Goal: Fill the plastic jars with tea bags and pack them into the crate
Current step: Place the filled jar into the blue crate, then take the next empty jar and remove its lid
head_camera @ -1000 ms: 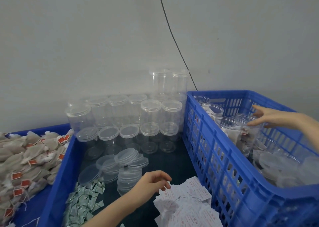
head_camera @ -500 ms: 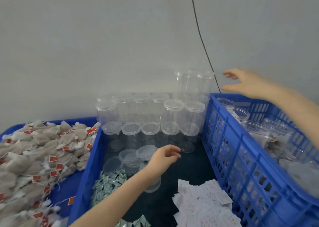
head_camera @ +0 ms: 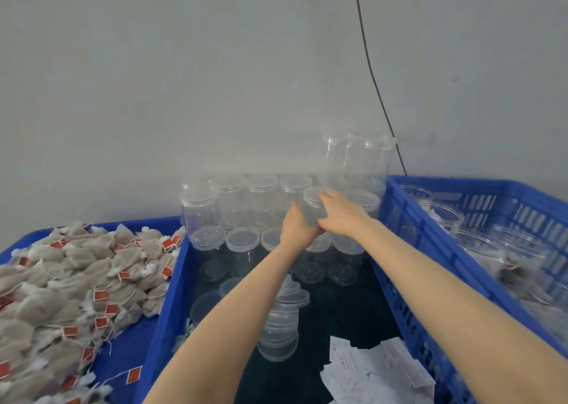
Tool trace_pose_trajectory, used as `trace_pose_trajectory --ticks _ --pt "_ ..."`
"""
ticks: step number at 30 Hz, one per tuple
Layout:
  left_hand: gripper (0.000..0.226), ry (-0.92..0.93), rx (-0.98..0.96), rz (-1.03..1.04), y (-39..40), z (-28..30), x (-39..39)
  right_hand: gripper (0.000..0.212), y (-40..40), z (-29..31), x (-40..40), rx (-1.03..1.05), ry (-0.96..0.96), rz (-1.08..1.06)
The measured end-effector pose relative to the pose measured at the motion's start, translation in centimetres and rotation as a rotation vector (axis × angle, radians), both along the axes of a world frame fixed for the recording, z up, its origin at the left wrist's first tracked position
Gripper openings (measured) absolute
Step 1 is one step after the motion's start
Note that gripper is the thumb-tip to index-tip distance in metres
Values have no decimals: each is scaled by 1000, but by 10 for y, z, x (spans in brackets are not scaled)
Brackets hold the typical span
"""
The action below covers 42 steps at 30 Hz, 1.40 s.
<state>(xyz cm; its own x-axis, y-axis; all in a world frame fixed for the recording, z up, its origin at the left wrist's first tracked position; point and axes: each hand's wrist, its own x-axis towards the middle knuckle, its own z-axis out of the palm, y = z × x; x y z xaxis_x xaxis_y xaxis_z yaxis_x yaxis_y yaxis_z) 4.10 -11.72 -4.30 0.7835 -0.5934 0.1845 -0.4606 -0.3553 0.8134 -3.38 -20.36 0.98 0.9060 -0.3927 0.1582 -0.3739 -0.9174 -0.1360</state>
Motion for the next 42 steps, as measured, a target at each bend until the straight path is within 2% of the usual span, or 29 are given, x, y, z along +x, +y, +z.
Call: trace_pose_trajectory --ticks 6,12,15,17,19,22,26,32,34,37,39,42 --pt "101 104 -25 53 -16 -14 3 57 -3 -21 3 -53 -182 -40" --pt "81 68 -84 126 -14 -21 0 50 2 -22 1 13 -288 8" --pt "84 42 -137 162 -2 -21 -2 53 8 -21 -4 35 -320 70" --pt "85 -13 -153 190 10 -18 -1 63 14 -21 -6 69 -378 84" --pt "87 -61 -170 191 24 -11 2 78 25 -20 -6 256 -516 34" --pt "84 -39 -254 122 49 4 3 103 43 -14 -6 714 -677 -54" --pt "69 149 -314 -55 85 16 -3 116 64 -12 -11 1030 -599 -57" --pt "41 286 -221 -336 146 22 1 83 84 -27 -34 1147 -451 42" --pt "49 315 -186 -385 161 28 2 74 86 -31 -44 1228 -343 141" --pt "80 371 -236 -459 170 35 -1 75 96 -43 -57 1229 -136 296" --pt "90 311 -170 -513 169 39 -6 77 106 -52 -59 1226 -117 306" --pt "63 119 5 -509 166 40 -14 75 117 -65 -60 1226 -258 282"
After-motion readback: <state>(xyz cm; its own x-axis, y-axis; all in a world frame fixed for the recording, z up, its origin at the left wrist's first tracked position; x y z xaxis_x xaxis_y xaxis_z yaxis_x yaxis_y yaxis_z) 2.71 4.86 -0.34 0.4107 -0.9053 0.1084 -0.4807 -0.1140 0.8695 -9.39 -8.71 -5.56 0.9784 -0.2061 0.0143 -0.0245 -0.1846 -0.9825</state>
